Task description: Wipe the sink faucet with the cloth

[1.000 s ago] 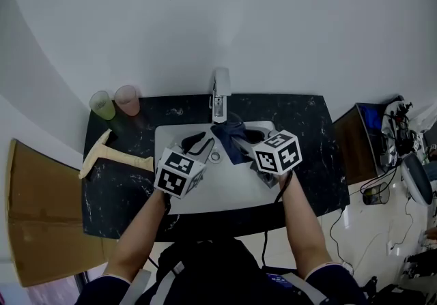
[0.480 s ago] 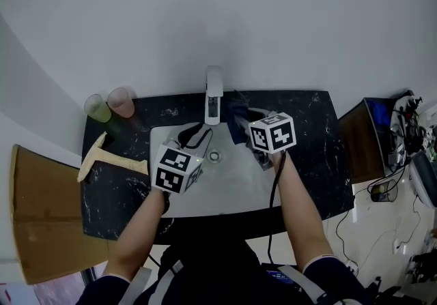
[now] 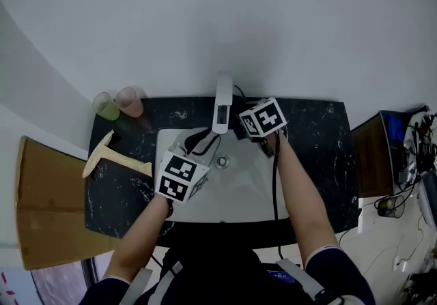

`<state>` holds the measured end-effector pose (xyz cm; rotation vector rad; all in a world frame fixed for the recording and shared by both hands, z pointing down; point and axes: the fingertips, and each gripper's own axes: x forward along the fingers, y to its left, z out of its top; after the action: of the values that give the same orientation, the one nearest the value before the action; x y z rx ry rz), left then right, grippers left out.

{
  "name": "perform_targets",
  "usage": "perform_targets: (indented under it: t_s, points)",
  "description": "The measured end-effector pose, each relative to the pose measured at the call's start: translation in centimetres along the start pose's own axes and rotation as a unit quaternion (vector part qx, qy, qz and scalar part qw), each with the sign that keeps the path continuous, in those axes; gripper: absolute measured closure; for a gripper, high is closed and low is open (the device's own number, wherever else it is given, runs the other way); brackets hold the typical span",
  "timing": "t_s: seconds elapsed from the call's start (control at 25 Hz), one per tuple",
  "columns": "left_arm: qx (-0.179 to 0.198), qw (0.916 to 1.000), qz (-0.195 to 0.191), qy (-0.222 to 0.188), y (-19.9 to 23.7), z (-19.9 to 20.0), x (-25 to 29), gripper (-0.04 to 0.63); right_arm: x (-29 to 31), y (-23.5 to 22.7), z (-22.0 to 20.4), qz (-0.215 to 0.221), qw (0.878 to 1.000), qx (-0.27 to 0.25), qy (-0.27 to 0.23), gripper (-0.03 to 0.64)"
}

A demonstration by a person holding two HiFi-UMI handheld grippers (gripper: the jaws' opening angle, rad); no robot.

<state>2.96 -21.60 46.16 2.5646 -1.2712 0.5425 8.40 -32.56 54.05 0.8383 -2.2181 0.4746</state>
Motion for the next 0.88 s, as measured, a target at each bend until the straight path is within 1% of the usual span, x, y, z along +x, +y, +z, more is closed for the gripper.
perform_targets:
  t_s: [0.12, 0.28, 0.52, 0.72, 0.8, 0.88]
  points:
    - [0.004, 1.0000, -0.002, 0.003, -0.1, 0.0, 0.0, 0.495, 0.5, 0.9, 0.1, 0.028, 0.999, -0.016, -0.004, 0.532]
    - [0.006, 1.0000, -0.004, 0.004, -0.1, 0.0, 0.1, 0.495, -0.2, 1.5, 0.9, 0.061, 0.997, -0.018, -0.045, 0.532]
    - [0.010, 0.9999, -0.003, 0.007, 0.0, -0.1, 0.1, 0.495, -3.2, 1.9, 3.9, 0.076, 0.990, -0.013, -0.118, 0.532]
    - [0.013, 0.9999, -0.003, 0.009, -0.1, -0.1, 0.2, 0.495, -6.4, 2.6, 6.4, 0.094, 0.980, 0.000, -0.178, 0.532]
    - [0.013, 0.9999, -0.002, 0.009, 0.0, -0.1, 0.2, 0.495, -7.8, 2.9, 7.6, 0.094, 0.975, -0.004, -0.201, 0.532]
    - [0.013, 0.9999, -0.001, 0.009, 0.0, -0.1, 0.2, 0.495, -8.7, 3.1, 8.3, 0.084, 0.974, -0.018, -0.211, 0.533]
